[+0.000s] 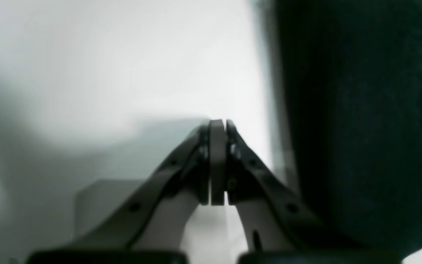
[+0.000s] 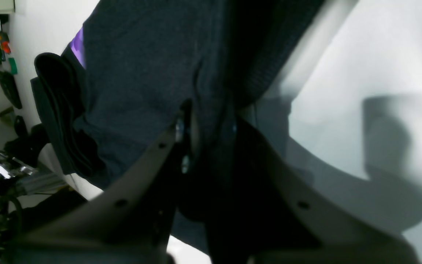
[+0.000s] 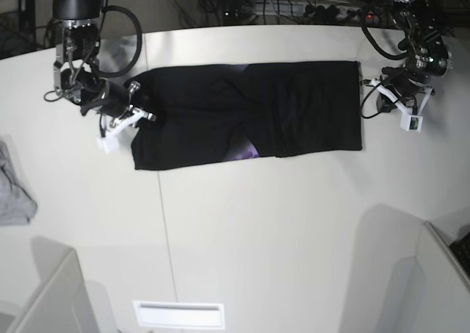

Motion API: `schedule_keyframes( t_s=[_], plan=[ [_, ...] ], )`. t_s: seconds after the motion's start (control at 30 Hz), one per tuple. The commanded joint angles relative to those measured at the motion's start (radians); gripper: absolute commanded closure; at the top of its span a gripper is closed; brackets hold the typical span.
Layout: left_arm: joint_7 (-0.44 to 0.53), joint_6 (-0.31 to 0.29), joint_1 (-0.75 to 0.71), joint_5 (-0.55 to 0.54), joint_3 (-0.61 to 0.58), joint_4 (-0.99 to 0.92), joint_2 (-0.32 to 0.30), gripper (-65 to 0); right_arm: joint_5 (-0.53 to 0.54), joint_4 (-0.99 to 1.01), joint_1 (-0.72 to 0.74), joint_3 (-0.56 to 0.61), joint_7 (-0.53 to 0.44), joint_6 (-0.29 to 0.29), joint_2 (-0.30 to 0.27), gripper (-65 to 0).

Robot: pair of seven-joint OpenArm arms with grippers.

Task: Fold the T-shirt properly
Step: 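Grasp the strip's ends with both grippers and fold the right end over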

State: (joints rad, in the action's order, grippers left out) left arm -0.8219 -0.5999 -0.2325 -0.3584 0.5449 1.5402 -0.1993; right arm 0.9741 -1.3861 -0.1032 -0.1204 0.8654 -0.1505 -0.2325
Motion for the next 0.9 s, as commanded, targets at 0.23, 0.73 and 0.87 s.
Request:
schedule_keyframes(
  t_s=[0.23, 0.73, 0.87],
  plan=[
    [-0.026, -0.001, 0.045, 0.126, -0.099, 0.007, 0.05, 0.0, -0.025, -0.066, 0.021, -0.003, -0.013, 0.019, -0.055, 0.0],
    [-0.034, -0.001, 0.101, 0.207, -0.102, 0.018, 0.142, 0.0, -0.292, -0.381, 0.015, -0.003, 0.102, 0.021, 0.041, 0.0],
    [-0.034, -0.001, 0.094, 0.213, -0.092, 0.029, 0.133, 0.0, -0.332, -0.464, 0.016, -0.002, 0.136, 0.021, 0.097, 0.0]
  ],
)
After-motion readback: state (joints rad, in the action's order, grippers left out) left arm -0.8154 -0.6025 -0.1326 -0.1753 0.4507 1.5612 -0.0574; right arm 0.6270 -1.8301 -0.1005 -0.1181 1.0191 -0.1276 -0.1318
